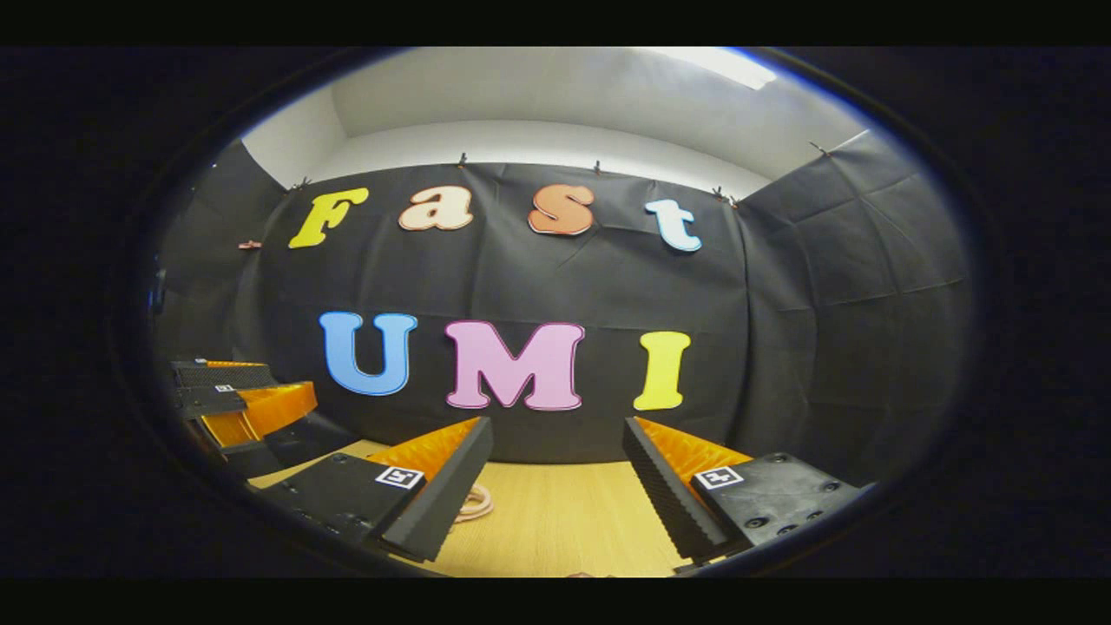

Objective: First open the suitcase, pack the skin care products into it, and then close the suitcase.

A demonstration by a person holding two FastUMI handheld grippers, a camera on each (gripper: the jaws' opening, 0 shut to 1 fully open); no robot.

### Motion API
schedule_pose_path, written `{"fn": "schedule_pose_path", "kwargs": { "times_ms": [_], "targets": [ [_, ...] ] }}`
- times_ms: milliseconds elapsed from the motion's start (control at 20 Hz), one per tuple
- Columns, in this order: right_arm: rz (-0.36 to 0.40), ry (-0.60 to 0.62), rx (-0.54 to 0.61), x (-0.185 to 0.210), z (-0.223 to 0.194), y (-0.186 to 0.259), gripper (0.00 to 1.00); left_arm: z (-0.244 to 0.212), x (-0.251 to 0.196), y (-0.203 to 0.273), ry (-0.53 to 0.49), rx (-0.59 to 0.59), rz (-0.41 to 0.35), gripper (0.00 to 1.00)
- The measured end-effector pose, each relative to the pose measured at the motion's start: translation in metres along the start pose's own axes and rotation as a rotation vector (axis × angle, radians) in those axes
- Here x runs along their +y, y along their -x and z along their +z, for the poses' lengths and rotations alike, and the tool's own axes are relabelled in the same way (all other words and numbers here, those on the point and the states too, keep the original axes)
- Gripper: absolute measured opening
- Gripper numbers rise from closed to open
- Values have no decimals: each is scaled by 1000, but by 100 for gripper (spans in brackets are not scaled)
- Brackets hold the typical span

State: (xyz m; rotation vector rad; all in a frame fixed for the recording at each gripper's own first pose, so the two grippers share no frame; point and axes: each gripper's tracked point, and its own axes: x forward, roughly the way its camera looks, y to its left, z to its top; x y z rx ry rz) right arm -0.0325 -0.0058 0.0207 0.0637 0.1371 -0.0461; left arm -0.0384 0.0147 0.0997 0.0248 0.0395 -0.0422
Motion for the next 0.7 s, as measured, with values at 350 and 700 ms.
{"fn": "schedule_pose_path", "kwargs": {
  "times_ms": [350,700],
  "targets": [
    [28,39,-33,1,8,7,96,-10,13,5,36,1,78,98],
    [68,13,-50,9,9,6,97,-14,18,6,-3,-20,71,98]
  ]
}}
